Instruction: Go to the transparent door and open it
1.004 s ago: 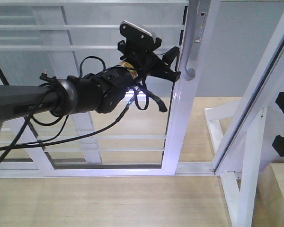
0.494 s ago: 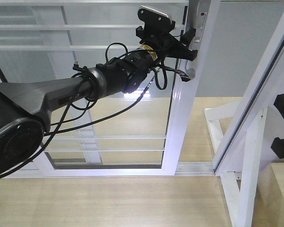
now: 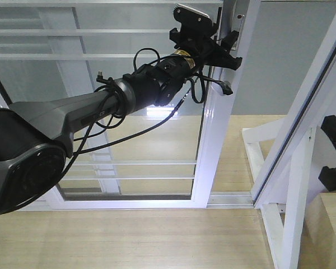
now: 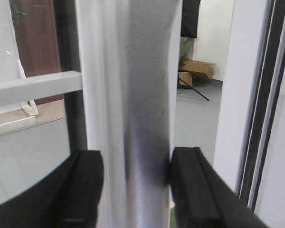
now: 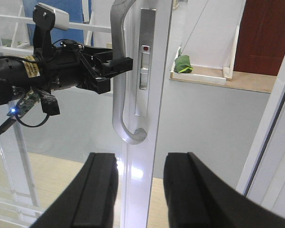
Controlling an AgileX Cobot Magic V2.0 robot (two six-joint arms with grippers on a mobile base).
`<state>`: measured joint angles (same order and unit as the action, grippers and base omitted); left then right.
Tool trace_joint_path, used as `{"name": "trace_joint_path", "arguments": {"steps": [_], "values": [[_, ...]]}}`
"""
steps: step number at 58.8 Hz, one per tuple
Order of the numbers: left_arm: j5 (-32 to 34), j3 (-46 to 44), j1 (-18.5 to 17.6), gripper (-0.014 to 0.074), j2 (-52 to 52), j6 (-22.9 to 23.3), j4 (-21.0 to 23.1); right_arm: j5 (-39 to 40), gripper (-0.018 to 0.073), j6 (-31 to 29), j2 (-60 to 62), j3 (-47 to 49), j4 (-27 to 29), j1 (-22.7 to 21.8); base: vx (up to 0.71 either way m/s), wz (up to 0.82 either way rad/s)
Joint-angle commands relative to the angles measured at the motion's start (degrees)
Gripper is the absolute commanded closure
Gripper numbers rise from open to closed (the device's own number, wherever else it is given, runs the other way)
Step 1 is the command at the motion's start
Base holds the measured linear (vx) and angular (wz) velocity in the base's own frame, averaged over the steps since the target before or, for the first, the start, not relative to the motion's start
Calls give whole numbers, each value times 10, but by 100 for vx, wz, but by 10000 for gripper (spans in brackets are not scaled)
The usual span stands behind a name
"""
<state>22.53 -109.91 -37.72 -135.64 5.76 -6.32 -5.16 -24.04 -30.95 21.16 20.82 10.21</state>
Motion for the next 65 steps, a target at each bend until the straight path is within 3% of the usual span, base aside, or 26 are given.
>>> {"name": "trace_joint_path", "arguments": {"steps": [1, 14, 27, 43, 65], "values": [[24, -20, 7, 256, 47, -7, 14, 38, 237, -6, -3, 16, -4, -3, 0, 0], [-39, -20, 7, 275, 71, -8, 14, 38, 237, -6, -3, 16, -4, -3, 0, 0], [-160, -20, 22, 240, 103, 5, 20, 38, 237, -6, -3, 16, -4, -3, 0, 0], [-152, -20, 52, 207, 107, 23, 20, 38, 237, -6, -3, 16, -4, -3, 0, 0], [-212, -20, 68, 207, 129, 20, 15, 36, 237, -6, -3, 16, -4, -3, 0, 0]]}}
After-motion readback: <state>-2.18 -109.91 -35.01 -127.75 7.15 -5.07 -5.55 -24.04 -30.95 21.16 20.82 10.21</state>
